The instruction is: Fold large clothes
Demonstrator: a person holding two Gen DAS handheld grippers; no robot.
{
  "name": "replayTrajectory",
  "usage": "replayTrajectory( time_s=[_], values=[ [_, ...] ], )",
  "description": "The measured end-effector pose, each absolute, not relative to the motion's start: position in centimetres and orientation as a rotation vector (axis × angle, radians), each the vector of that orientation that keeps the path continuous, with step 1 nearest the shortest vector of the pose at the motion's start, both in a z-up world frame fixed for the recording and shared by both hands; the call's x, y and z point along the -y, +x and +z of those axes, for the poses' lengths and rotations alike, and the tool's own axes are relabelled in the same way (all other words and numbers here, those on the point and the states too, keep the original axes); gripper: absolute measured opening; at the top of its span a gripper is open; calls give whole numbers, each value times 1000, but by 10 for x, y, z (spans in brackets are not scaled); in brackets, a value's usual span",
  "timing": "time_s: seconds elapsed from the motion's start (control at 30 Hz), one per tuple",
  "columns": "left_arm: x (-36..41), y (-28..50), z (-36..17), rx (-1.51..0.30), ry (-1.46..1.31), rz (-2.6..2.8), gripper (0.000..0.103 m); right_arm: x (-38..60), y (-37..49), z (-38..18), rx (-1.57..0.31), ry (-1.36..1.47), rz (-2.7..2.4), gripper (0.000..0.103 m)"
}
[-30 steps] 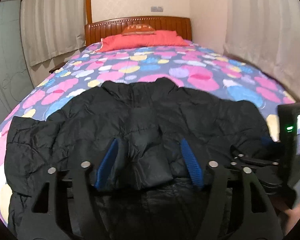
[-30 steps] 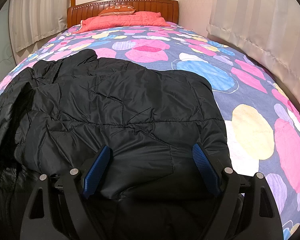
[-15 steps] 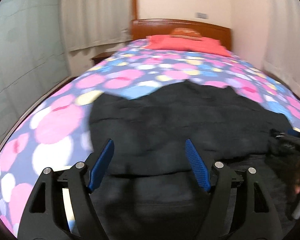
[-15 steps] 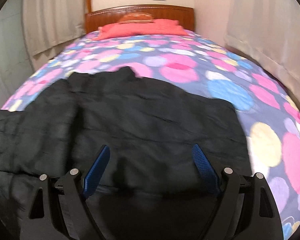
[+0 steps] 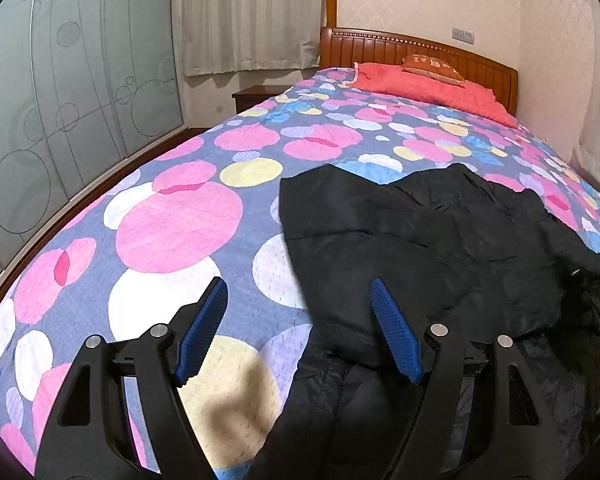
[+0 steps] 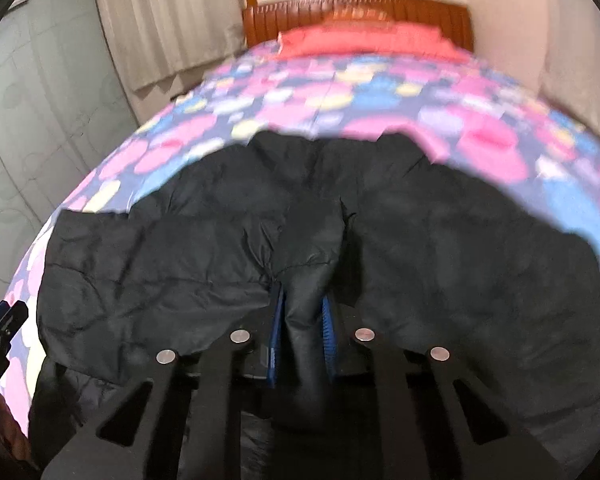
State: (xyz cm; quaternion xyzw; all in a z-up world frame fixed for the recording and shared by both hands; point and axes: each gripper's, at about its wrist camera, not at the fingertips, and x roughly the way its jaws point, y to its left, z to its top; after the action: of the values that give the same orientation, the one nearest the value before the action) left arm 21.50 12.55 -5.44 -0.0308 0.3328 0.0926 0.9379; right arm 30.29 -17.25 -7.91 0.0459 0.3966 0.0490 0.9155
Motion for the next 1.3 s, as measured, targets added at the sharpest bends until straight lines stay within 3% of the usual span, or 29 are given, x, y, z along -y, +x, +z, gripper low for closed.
replayTrajectory(
  time_s=[0.2,0.43,0.53,0.67,0.8,1.1,1.3],
  values=[
    [-116,220,-51,-677,-71,161,74,249,283,-54,-737,97,-46,17],
    [-84,236,-58,-706,-30,106,74,320,286,-95,-870,137,-125,19],
    [-72,247,-63,-725,6,88,74,323,285,-102,-901,136,-116,29],
    [-60,265,-63,-728,37,81,74,321,270,-75,-789,120,-190,48],
    [-49,293,-61,-719,43,72,74,308,287,-62,-754,136,-144,48],
    [-36,353,-118,-911,81,52,75,278,339,-125,-901,124,-68,49],
    [-26,329,-83,-812,125,116,69,264,324,-91,-832,92,-89,48]
  ],
)
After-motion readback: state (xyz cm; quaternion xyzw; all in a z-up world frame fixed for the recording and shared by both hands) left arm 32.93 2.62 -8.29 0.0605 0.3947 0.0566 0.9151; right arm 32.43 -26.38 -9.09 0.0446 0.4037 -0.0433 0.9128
